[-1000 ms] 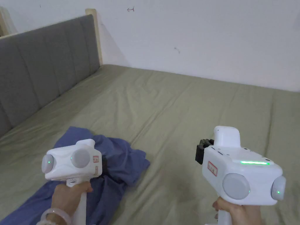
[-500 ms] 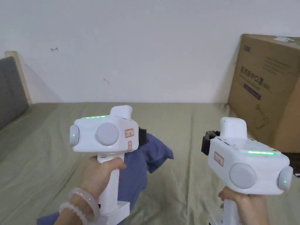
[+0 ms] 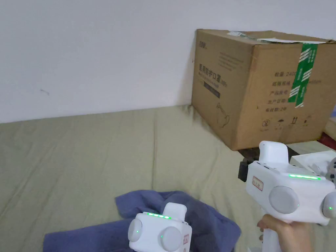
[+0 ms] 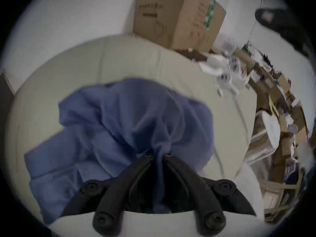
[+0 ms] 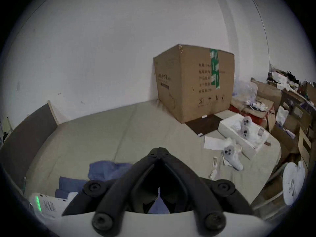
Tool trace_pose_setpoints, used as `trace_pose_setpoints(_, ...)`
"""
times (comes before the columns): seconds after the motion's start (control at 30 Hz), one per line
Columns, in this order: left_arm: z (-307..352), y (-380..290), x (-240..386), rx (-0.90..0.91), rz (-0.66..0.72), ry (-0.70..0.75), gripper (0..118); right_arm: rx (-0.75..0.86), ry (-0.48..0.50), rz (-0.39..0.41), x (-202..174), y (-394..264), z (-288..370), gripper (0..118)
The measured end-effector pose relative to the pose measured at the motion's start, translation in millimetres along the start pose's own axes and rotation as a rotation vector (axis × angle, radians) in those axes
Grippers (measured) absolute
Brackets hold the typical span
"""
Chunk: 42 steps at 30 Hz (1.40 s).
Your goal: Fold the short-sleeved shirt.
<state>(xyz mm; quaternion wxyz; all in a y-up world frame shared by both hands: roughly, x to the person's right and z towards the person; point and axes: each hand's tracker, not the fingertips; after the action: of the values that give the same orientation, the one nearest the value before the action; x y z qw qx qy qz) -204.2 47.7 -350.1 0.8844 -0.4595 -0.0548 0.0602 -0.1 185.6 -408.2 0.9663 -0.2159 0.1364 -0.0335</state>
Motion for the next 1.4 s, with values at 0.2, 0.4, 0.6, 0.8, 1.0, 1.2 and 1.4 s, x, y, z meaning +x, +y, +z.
trace_pose_setpoints(0.2,-17,-22,-6,-0.046,-0.014,0.022,52,-0.085,-0.004,0.006,-5,-26,-17,0)
trace_pose_setpoints(0.4,26,-10,-39,0.037,0.100,-0.008,112,-0.116,0.028,0.022,-24,-31,-23,0)
trace_pose_setpoints(0.6,107,-10,-87,0.181,0.170,0.047,0,-0.097,0.110,0.086,-61,-27,-16,0)
trace_pose_setpoints(0.8,140,-76,-144,0.181,0.321,0.160,0,-0.138,0.177,0.120,-99,-48,-15,0)
trace_pose_setpoints(1.0,167,-123,-191,0.146,0.390,0.248,13,-0.174,0.227,0.168,-132,-60,-14,0)
trace_pose_setpoints(1.2,197,-149,-216,0.176,0.427,0.332,97,-0.161,0.265,0.203,-159,-52,-13,0)
trace_pose_setpoints(1.4,160,-177,-219,0.049,0.483,0.272,75,-0.200,0.283,0.211,-164,-64,-21,0)
